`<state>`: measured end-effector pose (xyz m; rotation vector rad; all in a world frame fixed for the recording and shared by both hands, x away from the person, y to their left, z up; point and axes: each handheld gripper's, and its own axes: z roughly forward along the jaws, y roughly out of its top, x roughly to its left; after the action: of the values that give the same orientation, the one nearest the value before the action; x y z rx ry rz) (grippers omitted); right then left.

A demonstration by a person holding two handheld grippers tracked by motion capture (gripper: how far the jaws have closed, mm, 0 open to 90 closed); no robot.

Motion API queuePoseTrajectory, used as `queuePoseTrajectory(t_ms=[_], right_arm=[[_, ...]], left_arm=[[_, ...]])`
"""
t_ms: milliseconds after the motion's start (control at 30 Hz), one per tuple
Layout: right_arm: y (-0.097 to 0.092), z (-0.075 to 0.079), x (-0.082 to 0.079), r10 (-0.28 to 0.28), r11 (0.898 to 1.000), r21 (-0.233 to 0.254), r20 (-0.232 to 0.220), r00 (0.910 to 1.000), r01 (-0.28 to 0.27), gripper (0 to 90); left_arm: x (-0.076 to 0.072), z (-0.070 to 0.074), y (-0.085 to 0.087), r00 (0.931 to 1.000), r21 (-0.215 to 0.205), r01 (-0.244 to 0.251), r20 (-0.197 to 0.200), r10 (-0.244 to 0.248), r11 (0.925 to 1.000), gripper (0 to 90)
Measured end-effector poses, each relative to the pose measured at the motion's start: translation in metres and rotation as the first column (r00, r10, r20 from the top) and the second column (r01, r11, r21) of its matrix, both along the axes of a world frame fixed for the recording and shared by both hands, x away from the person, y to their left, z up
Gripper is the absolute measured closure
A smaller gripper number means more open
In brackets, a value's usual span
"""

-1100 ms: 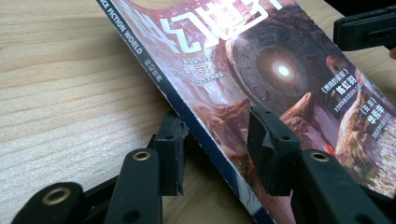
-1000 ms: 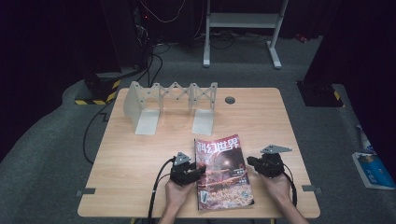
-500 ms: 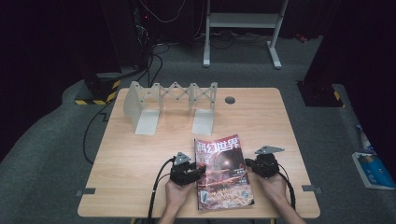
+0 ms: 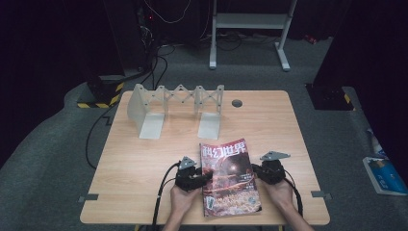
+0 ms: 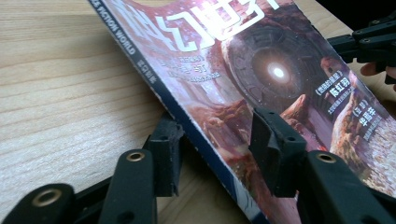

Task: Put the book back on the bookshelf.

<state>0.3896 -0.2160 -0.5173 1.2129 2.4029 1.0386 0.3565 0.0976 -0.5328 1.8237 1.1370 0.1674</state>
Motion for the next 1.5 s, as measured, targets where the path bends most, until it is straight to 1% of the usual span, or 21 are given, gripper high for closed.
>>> queuePoseTrajectory(t_ms=[33,133,200,267,367,400,500,533,600,733,833,867,933,967,1033,1067,1133,1267,1367,1433,1500], right_arm=[[0.001,0.000,-0.001,0.000,1.000,0.006,-0.006,1.0000,0.000,89.7],[0.004,-0.001,-0.001,0.024,1.000,0.006,0.009,0.9997,-0.024,89.7],[0.007,-0.001,-0.001,0.025,1.000,0.011,0.007,0.9997,-0.026,89.7],[0.009,-0.001,-0.001,0.033,0.999,0.003,0.014,0.9994,-0.033,89.8],[0.010,-0.001,-0.001,0.033,0.999,0.004,0.013,0.9994,-0.034,89.8],[0.010,-0.001,-0.001,0.034,0.999,0.004,0.014,0.9993,-0.034,89.8],[0.010,-0.002,-0.001,0.036,0.999,0.005,0.018,0.9992,-0.036,89.8],[0.011,-0.002,-0.001,0.035,0.999,0.007,0.015,0.9993,-0.035,89.8],[0.012,-0.002,-0.002,0.044,0.999,0.017,0.010,0.9990,-0.044,89.7],[0.020,-0.002,-0.004,0.075,0.997,0.009,0.021,0.9970,-0.075,89.7],[0.026,-0.002,-0.005,0.088,0.996,0.009,0.016,0.9960,-0.088,89.8],[0.028,-0.002,-0.005,0.091,0.996,0.006,0.022,0.9957,-0.091,89.8],[0.029,-0.002,-0.005,0.094,0.996,0.001,0.025,0.9952,-0.094,89.7],[0.031,-0.003,-0.005,0.095,0.995,0.004,0.025,0.9952,-0.095,89.8],[0.032,-0.003,-0.006,0.094,0.996,0.007,0.027,0.9953,-0.094,89.8],[0.032,-0.003,-0.006,0.099,0.995,0.008,0.032,0.9945,-0.100,89.8],[0.035,-0.004,-0.007,0.106,0.994,0.019,0.025,0.9940,-0.107,89.8],[0.040,-0.004,-0.008,0.110,0.994,0.012,0.032,0.9934,-0.111,89.8],[0.043,-0.004,-0.008,0.111,0.994,0.007,0.038,0.9931,-0.111,89.8],[0.043,-0.004,-0.008,0.111,0.994,0.007,0.041,0.9929,-0.112,89.8],[0.044,-0.004,-0.008,0.112,0.994,0.003,0.036,0.9931,-0.112,89.8]], left_arm=[[0.000,0.000,0.000,1.0000,-0.003,0.004,-0.001,-0.004,1.0000,52.1],[0.000,0.000,0.001,0.9999,-0.012,0.011,-0.006,-0.011,0.9999,48.8],[0.001,0.000,0.001,0.9998,-0.020,0.013,-0.011,-0.013,0.9997,46.7],[0.001,0.000,0.001,0.9998,-0.023,0.015,-0.015,-0.016,0.9996,46.0],[0.000,0.000,0.001,0.9996,-0.027,0.022,-0.016,-0.022,0.9994,45.3],[0.000,0.000,0.001,0.9996,-0.027,0.022,-0.016,-0.022,0.9994,44.1],[0.000,0.000,0.002,0.9987,-0.038,0.046,-0.022,-0.047,0.9982,39.2],[0.000,0.000,0.001,0.9986,-0.044,0.047,-0.021,-0.048,0.9979,36.7],[0.000,0.000,-0.001,0.9988,-0.035,0.046,-0.014,-0.047,0.9983,33.4],[0.000,0.000,-0.001,0.9988,-0.038,0.046,-0.015,-0.047,0.9982,31.5],[-0.001,0.000,-0.001,0.9988,-0.037,0.046,-0.015,-0.047,0.9982,30.7],[0.000,0.000,0.000,0.9988,-0.041,0.045,-0.017,-0.046,0.9981,30.4],[0.000,0.000,0.000,0.9989,-0.039,0.044,-0.016,-0.045,0.9983,30.2],[-0.001,0.000,-0.001,0.9990,-0.028,0.044,-0.008,-0.045,0.9986,30.2],[-0.001,0.000,-0.001,0.9991,-0.024,0.042,-0.005,-0.042,0.9988,30.3],[-0.001,0.000,-0.001,0.9991,-0.028,0.041,-0.008,-0.042,0.9988,30.4],[-0.001,0.000,-0.002,0.9992,-0.028,0.038,-0.009,-0.039,0.9989,30.4],[0.000,0.001,-0.001,0.9994,-0.031,0.026,-0.022,-0.027,0.9992,32.2],[0.000,0.001,0.000,0.9994,-0.038,0.019,-0.028,-0.020,0.9991,35.3],[0.001,0.001,0.001,0.9991,-0.042,0.011,-0.040,-0.012,0.9991,38.0],[0.002,0.001,0.001,0.9990,-0.039,0.002,-0.044,-0.004,0.9992,42.7]])
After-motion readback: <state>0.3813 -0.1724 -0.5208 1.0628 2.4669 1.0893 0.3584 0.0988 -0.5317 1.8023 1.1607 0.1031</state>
